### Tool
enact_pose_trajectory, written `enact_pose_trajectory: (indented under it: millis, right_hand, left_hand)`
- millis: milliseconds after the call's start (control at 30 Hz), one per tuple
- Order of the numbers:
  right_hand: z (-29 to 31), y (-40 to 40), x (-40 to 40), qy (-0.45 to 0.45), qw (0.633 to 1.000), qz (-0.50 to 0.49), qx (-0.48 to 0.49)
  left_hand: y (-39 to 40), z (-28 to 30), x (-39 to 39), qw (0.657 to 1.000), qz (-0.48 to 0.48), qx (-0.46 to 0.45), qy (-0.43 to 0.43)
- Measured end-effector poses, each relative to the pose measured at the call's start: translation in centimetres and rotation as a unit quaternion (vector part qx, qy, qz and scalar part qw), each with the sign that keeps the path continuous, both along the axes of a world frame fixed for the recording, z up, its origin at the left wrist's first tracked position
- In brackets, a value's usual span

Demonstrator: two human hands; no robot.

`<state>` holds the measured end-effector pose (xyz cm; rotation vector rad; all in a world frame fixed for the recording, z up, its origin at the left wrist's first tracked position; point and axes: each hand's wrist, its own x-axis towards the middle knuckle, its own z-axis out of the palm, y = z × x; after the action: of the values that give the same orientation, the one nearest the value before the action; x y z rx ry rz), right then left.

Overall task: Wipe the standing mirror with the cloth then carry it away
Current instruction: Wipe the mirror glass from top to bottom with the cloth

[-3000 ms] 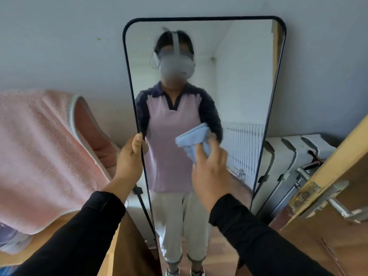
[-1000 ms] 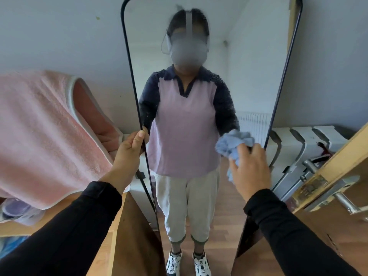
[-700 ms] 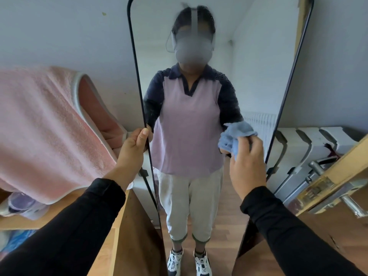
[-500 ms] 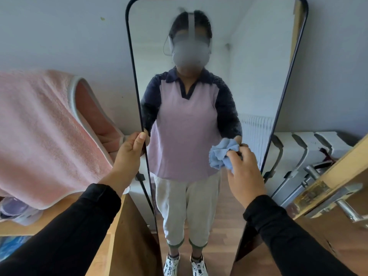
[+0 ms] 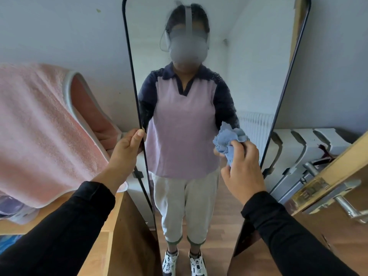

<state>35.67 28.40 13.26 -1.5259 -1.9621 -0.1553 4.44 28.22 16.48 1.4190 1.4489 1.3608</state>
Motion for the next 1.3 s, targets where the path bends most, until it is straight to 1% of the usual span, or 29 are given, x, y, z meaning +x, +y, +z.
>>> enact_pose_trajectory:
  millis: [100, 167, 233, 333, 400, 433, 500, 567, 633, 667, 733, 767, 800, 867, 967, 1033, 1067, 1100, 1133, 1167, 1200, 1233, 1300]
  right_hand:
    - [1.6, 0.1, 1.2, 0.053, 0.998, 0.029, 0.009]
    - [3.3, 0.3, 1.8, 0.116, 0.993, 0.002, 0.014]
    - [4.2, 0.5, 1.9, 0.153, 0.988, -0.027, 0.019]
    - [3.6, 0.5, 1.5, 0.152, 0.987, -0.039, 0.042]
    - [2.1, 0.1, 0.9, 0.151, 0.988, -0.033, 0.026]
    - [1.2, -0.3, 0.6, 0.133, 0.991, -0.023, 0.012]
    - [-0.5, -1.1, 0.3, 0.068, 0.998, -0.003, -0.004]
    - [-0.7, -1.3, 0.2, 0.028, 1.0, -0.012, 0.004]
    - [0.5, -1.0, -0.3, 0.031, 0.999, -0.021, 0.016]
    - [1.5, -0.7, -0.9, 0.053, 0.998, -0.02, 0.021]
    - [3.4, 0.0, -2.5, 0.14, 0.99, -0.005, 0.017]
    - [4.2, 0.4, -3.5, 0.166, 0.986, 0.01, 0.022]
    - [4.7, 0.8, -4.6, 0.165, 0.985, 0.023, 0.039]
    - [4.5, 1.6, -6.9, 0.108, 0.991, 0.057, 0.061]
    - [2.3, 0.8, -11.1, 0.051, 0.993, 0.108, 0.011]
    - [-0.3, -0.7, -13.0, 0.018, 0.987, 0.159, 0.007]
    - [-1.4, -1.6, -13.8, -0.03, 0.98, 0.199, -0.003]
    - [-2.6, -2.2, -14.1, -0.104, 0.965, 0.241, -0.003]
    - [-3.3, -2.4, -14.1, -0.154, 0.952, 0.265, -0.002]
    - [-3.6, -2.2, -14.1, -0.165, 0.948, 0.273, -0.012]
    - [-3.5, -1.9, -14.1, -0.153, 0.95, 0.27, -0.029]
    - [-2.9, -1.5, -14.4, -0.131, 0.958, 0.253, -0.037]
    - [-0.5, -0.9, -15.1, -0.081, 0.976, 0.201, -0.015]
  left_hand:
    - [0.1, -0.1, -0.1, 1.0, -0.004, 0.009, -0.005]
    - [0.4, -0.7, -0.5, 1.0, 0.001, 0.014, 0.013]
    - [0.4, -1.1, -1.0, 0.999, 0.017, 0.012, 0.043]
    - [0.2, -0.9, -0.9, 0.998, 0.017, 0.024, 0.056]
    - [-0.3, -0.3, -0.6, 0.996, 0.036, 0.022, 0.081]
    - [-0.4, -0.1, -0.5, 0.994, 0.046, 0.02, 0.099]
    - [-0.3, -0.1, -0.7, 0.993, 0.048, 0.009, 0.111]
    - [-0.2, -0.4, -1.2, 0.996, 0.039, -0.008, 0.085]
    - [0.0, -0.7, -1.5, 0.999, 0.03, -0.027, 0.033]
    - [0.0, -0.8, -1.6, 0.999, 0.025, -0.033, 0.016]
    - [0.0, -0.8, -1.7, 0.999, 0.009, -0.039, 0.002]
    - [-0.1, -0.7, -1.7, 0.999, 0.005, -0.045, -0.004]
    - [-0.2, -0.5, -1.8, 0.999, 0.003, -0.048, -0.008]
    - [-0.3, -0.4, -1.8, 0.999, -0.002, -0.052, -0.013]
    - [-0.5, -0.2, -1.5, 0.998, -0.002, -0.053, -0.025]
    - [-0.5, -0.2, -1.2, 0.998, 0.008, -0.055, -0.032]
    - [-0.5, -0.3, -1.3, 0.998, 0.01, -0.054, -0.031]
    - [-0.5, -0.4, -1.3, 0.998, 0.008, -0.054, -0.029]
    - [-0.6, -0.4, -1.3, 0.998, 0.005, -0.052, -0.029]
    - [-0.6, -0.4, -1.3, 0.998, 0.001, -0.051, -0.027]
    - [-0.5, -0.5, -1.3, 0.998, -0.001, -0.05, -0.025]
    - [-0.6, -0.4, -1.3, 0.999, -0.001, -0.048, -0.023]
    - [-0.6, -0.3, -1.0, 0.998, 0.002, -0.043, -0.037]
